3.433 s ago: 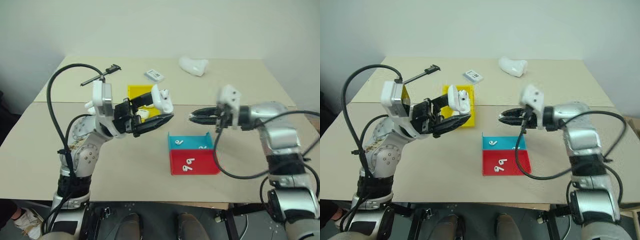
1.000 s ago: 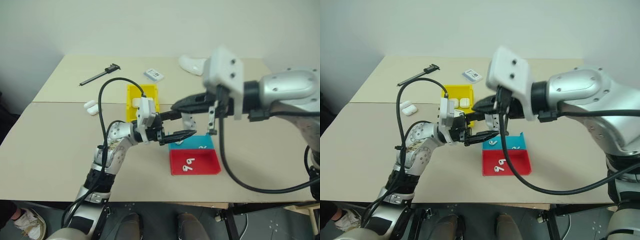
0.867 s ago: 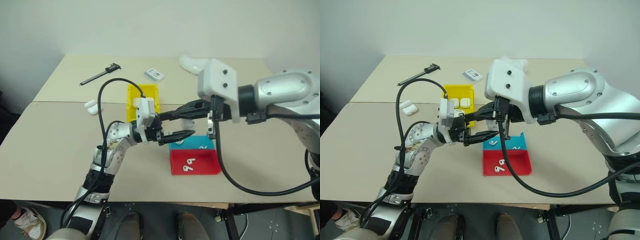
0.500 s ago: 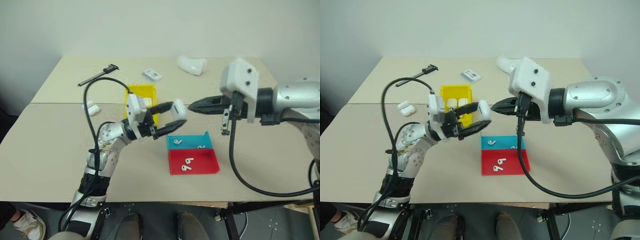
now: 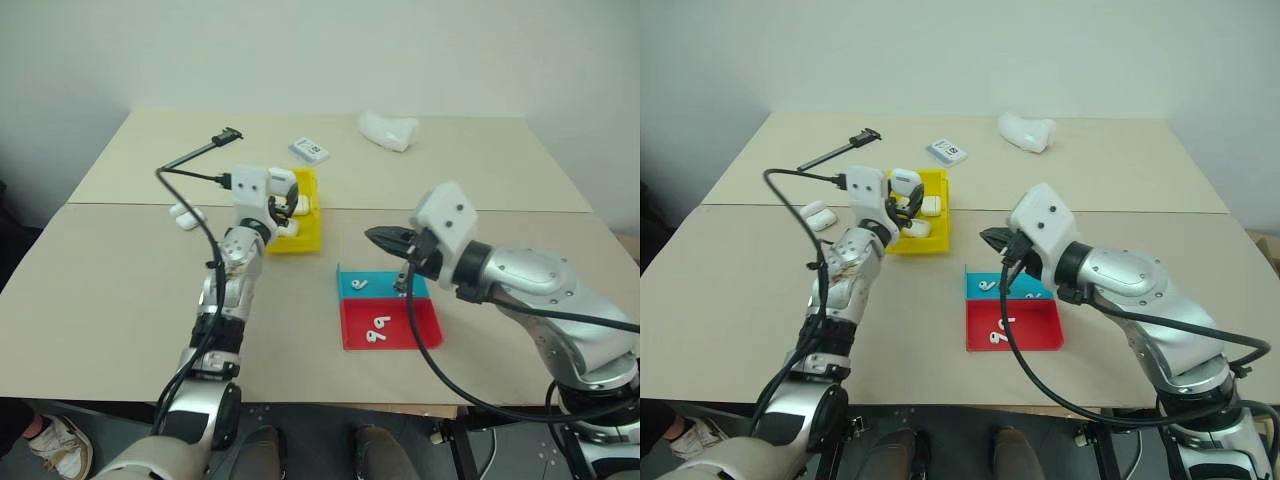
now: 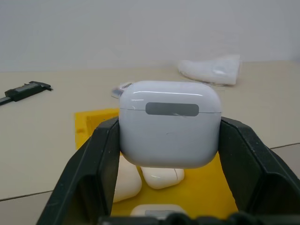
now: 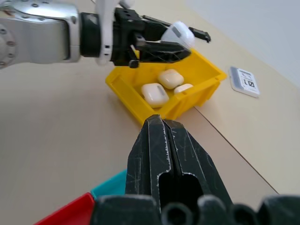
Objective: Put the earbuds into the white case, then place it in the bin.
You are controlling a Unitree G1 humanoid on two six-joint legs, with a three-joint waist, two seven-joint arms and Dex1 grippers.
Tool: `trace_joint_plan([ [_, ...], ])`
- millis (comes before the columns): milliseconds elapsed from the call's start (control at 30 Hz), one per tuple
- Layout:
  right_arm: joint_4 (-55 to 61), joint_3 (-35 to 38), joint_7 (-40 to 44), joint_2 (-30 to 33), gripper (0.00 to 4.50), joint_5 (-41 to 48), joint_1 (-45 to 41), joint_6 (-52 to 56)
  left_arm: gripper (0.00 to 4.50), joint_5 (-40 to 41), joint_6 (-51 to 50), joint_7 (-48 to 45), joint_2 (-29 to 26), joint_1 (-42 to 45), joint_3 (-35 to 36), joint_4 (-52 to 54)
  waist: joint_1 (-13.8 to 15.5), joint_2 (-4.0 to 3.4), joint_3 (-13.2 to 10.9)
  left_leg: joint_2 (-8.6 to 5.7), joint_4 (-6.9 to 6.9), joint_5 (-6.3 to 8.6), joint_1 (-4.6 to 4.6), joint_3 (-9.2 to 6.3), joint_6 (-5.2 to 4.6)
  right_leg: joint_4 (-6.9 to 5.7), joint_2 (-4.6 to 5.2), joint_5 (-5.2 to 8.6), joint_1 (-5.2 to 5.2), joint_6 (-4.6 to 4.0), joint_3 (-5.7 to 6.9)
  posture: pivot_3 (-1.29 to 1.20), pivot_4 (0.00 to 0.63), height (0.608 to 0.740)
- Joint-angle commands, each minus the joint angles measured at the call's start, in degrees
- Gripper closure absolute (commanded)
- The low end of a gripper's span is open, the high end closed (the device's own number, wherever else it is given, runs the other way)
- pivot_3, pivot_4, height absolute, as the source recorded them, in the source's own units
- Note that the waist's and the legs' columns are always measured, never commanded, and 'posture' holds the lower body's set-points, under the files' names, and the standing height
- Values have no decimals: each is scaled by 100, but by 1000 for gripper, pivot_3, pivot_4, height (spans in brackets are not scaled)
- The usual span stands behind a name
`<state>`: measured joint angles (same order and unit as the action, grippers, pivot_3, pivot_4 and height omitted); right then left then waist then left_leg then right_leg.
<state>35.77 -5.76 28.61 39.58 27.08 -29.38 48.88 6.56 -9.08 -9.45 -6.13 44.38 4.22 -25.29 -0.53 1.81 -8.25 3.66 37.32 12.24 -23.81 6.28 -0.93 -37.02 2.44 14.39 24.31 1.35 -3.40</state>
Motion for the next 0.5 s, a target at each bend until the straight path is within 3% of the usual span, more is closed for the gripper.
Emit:
trace_joint_plan([
  [33, 96, -7, -94, 19, 4500, -158, -157, 170, 742, -117, 331, -160, -37, 310, -113, -398, -12, 0, 0, 0, 0, 0, 0, 3, 0, 0, 0, 0, 1, 0, 0, 0, 150, 740],
  [100, 95, -49, -104, 32, 4500, -247, -138, 195, 78, -175, 400, -160, -85, 319, -141, -431, -20, 0, 0, 0, -3, 0, -1, 4, 0, 3, 0, 0, 1, 0, -1, 0, 150, 740],
  [133, 105, -47, -109, 30, 4500, -276, -116, 206, 26, -163, 438, -189, -136, 254, -123, -308, -26, 0, 0, 1, -4, 0, -1, 5, 0, 4, 0, 0, 2, 0, -2, 0, 150, 740],
  [300, 200, 65, -138, -46, 4500, -291, 60, 190, 26, 210, -53, -1068, -775, -401, -53, 962, -71, -1, 0, 5, -8, 0, 2, 5, 1, 1, -2, 0, 5, -1, -5, 0, 150, 740],
  [500, 20, 200, -33, -90, 4500, -553, 735, -569, 26, 1371, -1234, -2730, -2385, -1816, 364, 3529, -72, -1, 0, 10, -11, -4, 7, 10, 8, -6, -2, 0, 5, -3, -4, 0, 150, 740],
])
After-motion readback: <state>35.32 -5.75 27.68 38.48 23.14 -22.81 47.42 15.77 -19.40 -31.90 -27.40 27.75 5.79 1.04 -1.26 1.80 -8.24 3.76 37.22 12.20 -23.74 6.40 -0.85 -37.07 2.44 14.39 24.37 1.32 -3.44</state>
